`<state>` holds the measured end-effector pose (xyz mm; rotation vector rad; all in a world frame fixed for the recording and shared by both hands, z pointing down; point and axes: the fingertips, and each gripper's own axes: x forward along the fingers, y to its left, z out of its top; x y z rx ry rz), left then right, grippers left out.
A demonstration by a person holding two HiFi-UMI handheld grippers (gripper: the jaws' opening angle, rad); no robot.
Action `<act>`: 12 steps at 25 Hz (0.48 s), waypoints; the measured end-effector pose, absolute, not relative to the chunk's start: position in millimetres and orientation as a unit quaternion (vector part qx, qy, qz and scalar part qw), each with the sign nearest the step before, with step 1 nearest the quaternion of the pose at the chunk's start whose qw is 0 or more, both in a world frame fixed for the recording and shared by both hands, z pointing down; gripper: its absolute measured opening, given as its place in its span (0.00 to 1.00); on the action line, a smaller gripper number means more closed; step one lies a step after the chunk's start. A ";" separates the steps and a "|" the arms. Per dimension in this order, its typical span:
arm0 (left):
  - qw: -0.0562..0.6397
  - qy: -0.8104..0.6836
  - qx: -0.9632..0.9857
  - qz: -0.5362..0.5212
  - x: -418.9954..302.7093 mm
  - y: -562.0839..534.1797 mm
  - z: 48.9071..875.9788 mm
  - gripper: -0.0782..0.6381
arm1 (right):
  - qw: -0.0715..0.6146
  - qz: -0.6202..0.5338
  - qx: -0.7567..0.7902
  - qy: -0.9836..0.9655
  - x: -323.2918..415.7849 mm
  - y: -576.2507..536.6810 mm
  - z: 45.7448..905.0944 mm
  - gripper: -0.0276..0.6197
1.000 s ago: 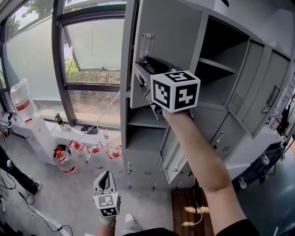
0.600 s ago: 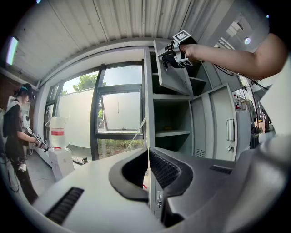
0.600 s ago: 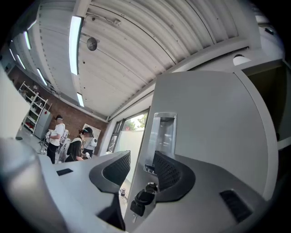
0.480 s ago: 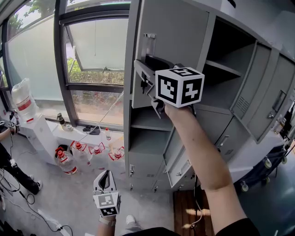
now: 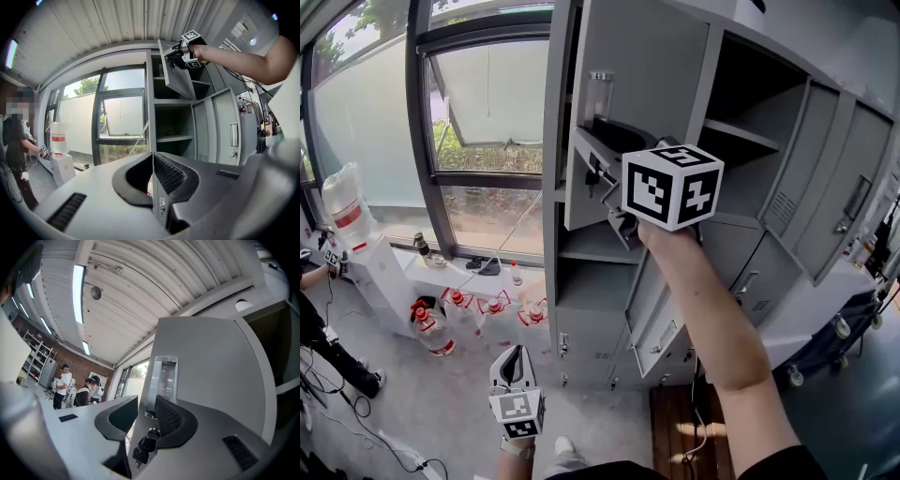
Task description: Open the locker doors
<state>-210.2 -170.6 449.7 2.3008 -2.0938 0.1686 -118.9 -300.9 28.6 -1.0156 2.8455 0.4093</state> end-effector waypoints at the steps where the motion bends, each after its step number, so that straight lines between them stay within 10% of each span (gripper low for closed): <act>1: 0.013 -0.671 0.739 0.055 -207.6 -168.2 449.8 0.15 | 0.049 0.133 -0.330 0.933 -115.3 -296.0 28.4 0.26; 12: 0.003 -0.653 0.755 0.058 -169.2 -152.4 445.4 0.15 | 0.059 0.124 -0.313 0.940 -77.1 -255.1 28.0 0.26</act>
